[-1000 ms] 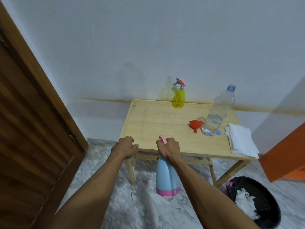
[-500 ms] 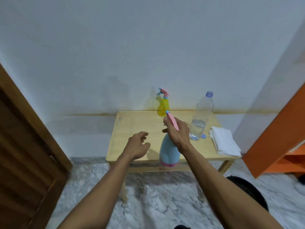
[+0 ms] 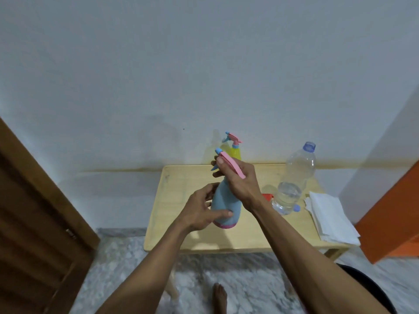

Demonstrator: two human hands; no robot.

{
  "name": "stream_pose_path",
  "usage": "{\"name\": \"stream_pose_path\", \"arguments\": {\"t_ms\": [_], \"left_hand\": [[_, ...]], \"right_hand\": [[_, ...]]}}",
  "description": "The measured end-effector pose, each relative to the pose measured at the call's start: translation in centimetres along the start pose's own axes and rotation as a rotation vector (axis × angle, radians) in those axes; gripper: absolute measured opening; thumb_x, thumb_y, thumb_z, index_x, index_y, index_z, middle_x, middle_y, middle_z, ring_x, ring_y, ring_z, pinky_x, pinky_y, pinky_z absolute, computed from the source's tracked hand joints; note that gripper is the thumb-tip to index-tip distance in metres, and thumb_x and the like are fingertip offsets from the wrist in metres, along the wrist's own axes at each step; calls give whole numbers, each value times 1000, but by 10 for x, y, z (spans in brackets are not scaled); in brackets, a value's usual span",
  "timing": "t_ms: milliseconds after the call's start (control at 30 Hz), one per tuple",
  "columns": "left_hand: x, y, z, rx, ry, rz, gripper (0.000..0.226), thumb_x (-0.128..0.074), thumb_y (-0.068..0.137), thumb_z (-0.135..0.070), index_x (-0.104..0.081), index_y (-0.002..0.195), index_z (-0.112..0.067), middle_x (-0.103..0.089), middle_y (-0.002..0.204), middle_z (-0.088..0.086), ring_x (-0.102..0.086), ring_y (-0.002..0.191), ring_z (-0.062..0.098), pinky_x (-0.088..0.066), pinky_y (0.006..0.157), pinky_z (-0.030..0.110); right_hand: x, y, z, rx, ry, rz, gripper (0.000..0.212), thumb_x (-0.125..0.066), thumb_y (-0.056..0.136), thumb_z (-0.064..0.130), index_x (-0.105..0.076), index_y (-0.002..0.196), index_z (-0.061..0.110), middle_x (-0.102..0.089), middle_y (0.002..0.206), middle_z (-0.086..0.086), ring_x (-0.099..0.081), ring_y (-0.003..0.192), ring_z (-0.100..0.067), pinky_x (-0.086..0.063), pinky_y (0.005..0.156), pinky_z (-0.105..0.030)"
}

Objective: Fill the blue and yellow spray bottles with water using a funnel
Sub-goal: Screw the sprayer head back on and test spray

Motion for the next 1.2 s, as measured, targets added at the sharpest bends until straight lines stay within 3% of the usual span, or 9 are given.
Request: {"name": "stream_pose_path", "arguments": {"t_ms": [100,200,267,400,500,600,733,1033,1200], "left_hand": [[24,27,17,-3,-8,-96,71,-92,64,-18,-60,127,-19,-70,115,-9,-67,105,6,-56,90,31],[49,56,37,41,-17,-207,68,-91,62,-20,-61,123,-23,-71,110,-9,-67,105,8,-56,91,31],[65,79,49,69,-9,-278,64,-90,62,-20,-63,119,-27,-72,106,-11,-67,103,8,-56,91,32],[84,131,70,109,12,-380,60,-91,59,-22,-64,112,-29,-70,105,-18,-65,102,5,-56,87,25],[91,168,97,158,-21,-462,64,-90,55,-34,-64,113,-28,-71,106,-11,-66,103,12,-57,86,34],[94,201,118,175,40,-498,66,-85,60,-42,-62,119,-24,-71,107,-11,-68,99,7,-59,85,37],[95,239,151,241,43,-475,71,-82,63,-51,-58,125,-25,-70,116,-8,-67,106,13,-58,89,44],[102,285,197,315,89,-506,75,-74,55,-49,-63,125,-25,-72,112,-7,-67,104,11,-54,83,20],[102,287,213,370,125,-556,63,-86,67,-15,-64,126,-22,-68,106,-13,-65,100,10,-44,74,1]], "right_hand": [[-23,37,-14,1,4,82,21,-69,96,32,-77,97,13,-77,93,-3,-74,86,-18,-58,82,-35],[-42,76,-35,-47,-58,125,19,-79,87,35,-75,98,21,-74,87,6,-66,77,-5,-49,72,-23],[-48,101,-54,-62,-139,115,26,-84,79,36,-72,97,22,-71,85,8,-64,76,-5,-51,72,-24],[-56,152,-85,-64,-235,99,41,-88,75,34,-65,108,26,-67,107,9,-63,98,-3,-52,82,-24],[-59,193,-105,-77,-236,81,39,-89,73,32,-71,106,22,-71,101,11,-65,93,-1,-53,77,-22],[-65,231,-124,-86,-264,88,28,-88,73,29,-76,98,25,-74,90,12,-67,86,-4,-51,73,-21],[-73,269,-158,-77,-295,89,25,-88,73,24,-77,96,21,-77,90,8,-70,87,-12,-56,79,-34],[-88,309,-233,-185,-239,108,36,-91,69,19,-77,102,19,-77,91,5,-71,83,-10,-61,77,-40],[-95,312,-248,-208,-220,121,36,-90,70,14,-77,104,16,-77,92,2,-71,85,-14,-60,79,-40]]}}
Point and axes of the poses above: each hand's wrist, its own y-axis towards the middle knuckle, its own x-axis out of the back of the hand, z = x × y, the point moved 7 cm from there along y, towards the middle knuckle
